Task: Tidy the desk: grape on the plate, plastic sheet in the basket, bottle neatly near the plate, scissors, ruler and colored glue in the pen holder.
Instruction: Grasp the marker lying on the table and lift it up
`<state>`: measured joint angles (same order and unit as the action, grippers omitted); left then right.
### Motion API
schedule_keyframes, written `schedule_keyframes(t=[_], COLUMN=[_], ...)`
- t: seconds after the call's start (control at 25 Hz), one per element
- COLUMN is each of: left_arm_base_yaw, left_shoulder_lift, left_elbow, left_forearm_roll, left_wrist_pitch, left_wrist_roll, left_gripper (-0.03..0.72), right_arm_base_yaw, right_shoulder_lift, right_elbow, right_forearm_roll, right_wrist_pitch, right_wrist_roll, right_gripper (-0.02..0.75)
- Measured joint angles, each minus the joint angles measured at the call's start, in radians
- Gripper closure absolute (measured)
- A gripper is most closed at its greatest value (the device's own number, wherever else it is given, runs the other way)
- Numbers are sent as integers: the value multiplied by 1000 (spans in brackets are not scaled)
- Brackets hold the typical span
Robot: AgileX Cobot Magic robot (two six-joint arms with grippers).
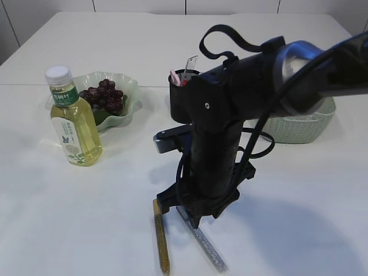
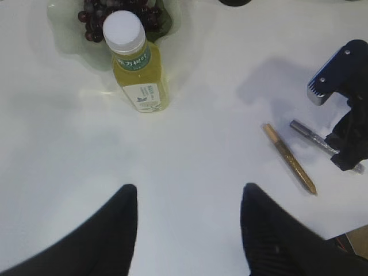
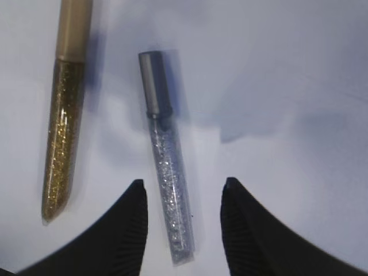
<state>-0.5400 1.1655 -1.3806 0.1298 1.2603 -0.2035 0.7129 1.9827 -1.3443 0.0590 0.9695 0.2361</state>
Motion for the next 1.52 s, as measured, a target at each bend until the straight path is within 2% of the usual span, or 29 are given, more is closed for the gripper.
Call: schedule_keyframes(t=[0.36,1.2,1.28,1.44,1.52], left_arm_base_yaw=[0,0,0,0,0], left_shoulder_lift=[0,0,0,0,0], left_elbow=[0,0,0,0,0], left_forearm_roll=[0,43,45,45,45], left_wrist_pitch=[0,0,0,0,0], left_wrist_roll=[0,0,0,1,1], left_gripper=[272,272,272,272,272], right_arm_base_yaw=[17,19,19,19,19], right_shoulder_lift=[72,111,111,111,111], right_elbow=[0,0,0,0,0], right_forearm_roll=[-4,-4,-4,-4,0], right_wrist_pitch=[-64,-63,-63,-60,-60], right_wrist_roll=[-10,-14,-14,-14,-14], right_gripper=[393,393,410,532,569])
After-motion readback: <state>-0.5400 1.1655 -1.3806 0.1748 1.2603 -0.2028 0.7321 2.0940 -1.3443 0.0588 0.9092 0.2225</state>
